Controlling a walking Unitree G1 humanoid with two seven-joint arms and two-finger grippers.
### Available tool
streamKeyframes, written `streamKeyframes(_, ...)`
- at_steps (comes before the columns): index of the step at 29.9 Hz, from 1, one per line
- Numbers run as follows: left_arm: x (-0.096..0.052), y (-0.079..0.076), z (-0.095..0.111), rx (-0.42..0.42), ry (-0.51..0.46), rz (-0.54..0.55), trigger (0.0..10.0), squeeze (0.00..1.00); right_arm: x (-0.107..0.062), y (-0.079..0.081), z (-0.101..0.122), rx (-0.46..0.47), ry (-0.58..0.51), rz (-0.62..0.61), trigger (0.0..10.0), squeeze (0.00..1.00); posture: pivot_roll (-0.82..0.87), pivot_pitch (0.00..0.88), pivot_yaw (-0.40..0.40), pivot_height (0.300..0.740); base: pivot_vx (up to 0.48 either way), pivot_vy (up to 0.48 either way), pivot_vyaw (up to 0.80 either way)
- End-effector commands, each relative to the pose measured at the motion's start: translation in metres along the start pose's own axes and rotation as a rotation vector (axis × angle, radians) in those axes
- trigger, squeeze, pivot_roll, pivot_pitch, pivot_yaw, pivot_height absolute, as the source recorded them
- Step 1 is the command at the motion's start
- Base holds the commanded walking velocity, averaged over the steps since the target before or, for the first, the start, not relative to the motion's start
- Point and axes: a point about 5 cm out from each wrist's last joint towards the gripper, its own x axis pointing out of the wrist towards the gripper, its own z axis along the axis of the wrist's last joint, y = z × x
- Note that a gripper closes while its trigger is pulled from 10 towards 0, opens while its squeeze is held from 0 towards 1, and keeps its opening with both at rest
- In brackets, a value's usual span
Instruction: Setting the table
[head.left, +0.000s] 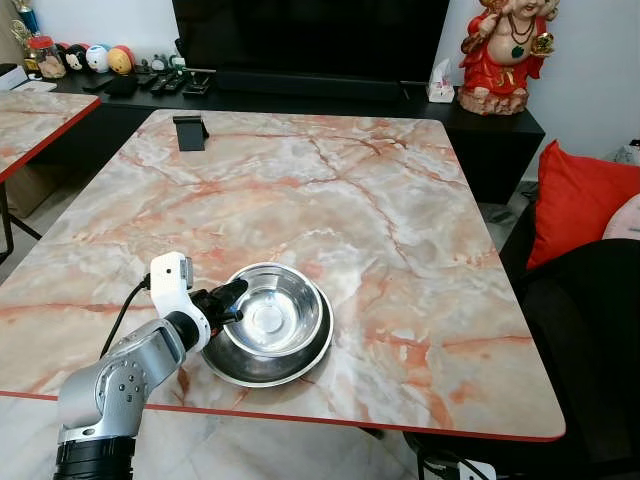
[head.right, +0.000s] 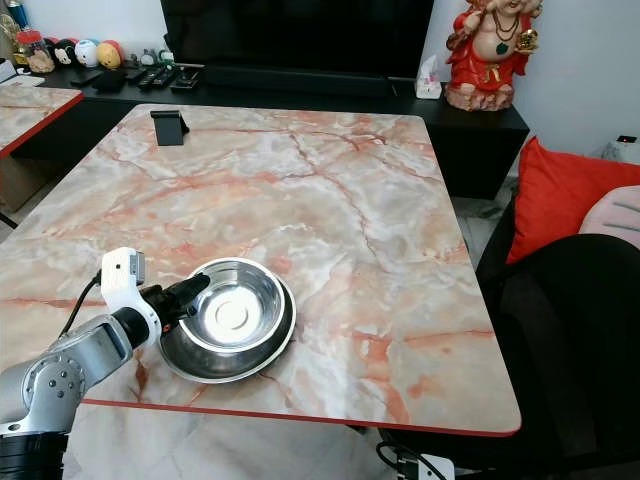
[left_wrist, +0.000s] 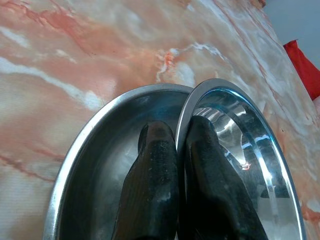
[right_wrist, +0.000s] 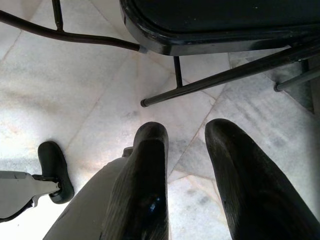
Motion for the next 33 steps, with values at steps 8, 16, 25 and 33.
streamKeyframes(8,0.0025,-0.0004,0.0015,0.03,0.004,0.006,10.0,0.04,0.0,-0.0016,-0.0004,-0.008,0.006,-0.002,10.0,0.0,0.06,0.0,-0.025,0.74,0.0,0.0,0.0)
streamKeyframes(16,0.0029,-0.0009,0.0009,0.03,0.004,0.01,10.0,0.04,0.0,-0.002,-0.0002,-0.009,0.006,-0.003,10.0,0.0,0.06,0.0,-0.027,0.74,0.0,0.0,0.0)
streamKeyframes(25,0.0036,-0.0021,0.0001,0.043,0.007,0.004,10.0,0.2,0.0001,-0.0021,-0.0001,-0.011,0.006,-0.002,10.0,0.0,0.06,0.0,-0.027,0.74,0.0,0.0,0.0)
streamKeyframes(33,0.0046,-0.0034,-0.0005,0.053,0.009,0.001,10.0,0.21,0.0001,-0.002,0.0001,-0.013,0.005,-0.002,10.0,0.0,0.06,0.0,-0.027,0.74,0.0,0.0,0.0)
